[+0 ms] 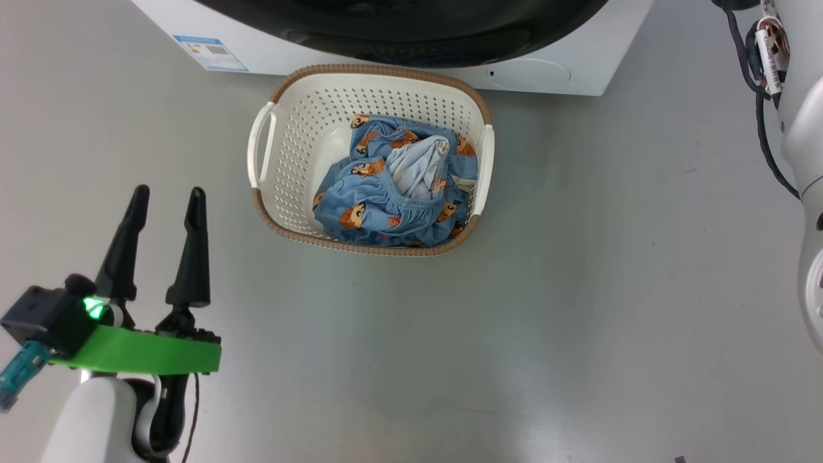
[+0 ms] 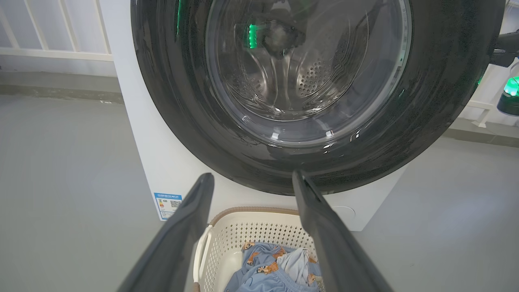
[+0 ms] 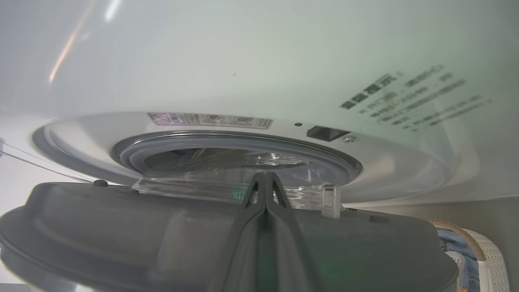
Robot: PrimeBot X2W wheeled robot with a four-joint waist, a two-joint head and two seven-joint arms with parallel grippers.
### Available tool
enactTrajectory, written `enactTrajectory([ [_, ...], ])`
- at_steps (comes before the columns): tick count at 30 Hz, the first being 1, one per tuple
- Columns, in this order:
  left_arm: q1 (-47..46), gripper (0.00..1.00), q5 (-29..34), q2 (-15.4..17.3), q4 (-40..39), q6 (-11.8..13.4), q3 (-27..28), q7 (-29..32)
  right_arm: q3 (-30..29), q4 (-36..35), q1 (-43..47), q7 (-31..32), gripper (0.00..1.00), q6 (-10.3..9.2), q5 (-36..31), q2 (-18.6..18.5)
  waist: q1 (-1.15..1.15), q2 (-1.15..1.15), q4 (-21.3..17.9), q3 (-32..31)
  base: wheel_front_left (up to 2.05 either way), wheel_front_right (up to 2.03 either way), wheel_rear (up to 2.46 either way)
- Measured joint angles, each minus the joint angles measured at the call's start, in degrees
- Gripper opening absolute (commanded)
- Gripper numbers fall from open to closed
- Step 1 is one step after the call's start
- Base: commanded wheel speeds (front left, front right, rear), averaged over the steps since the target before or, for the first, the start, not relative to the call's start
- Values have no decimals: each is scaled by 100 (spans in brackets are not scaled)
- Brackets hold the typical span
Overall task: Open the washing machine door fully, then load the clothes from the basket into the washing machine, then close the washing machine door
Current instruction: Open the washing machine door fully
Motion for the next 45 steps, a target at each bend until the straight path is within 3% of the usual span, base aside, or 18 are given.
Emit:
enactTrajectory([
  [23,13,100,2,-7,-89,0,96,0,679,-682,755,1050,0,1,421,119,0,0,-47,-114,0,0,0],
  [35,21,100,63,-5,-110,0,142,0,1091,-1363,1441,1881,0,1,1180,143,0,0,-110,-307,0,0,0],
  [45,157,100,110,-3,-114,0,148,0,1901,-1901,2103,2571,0,1,2114,149,0,0,-165,-487,0,0,0],
])
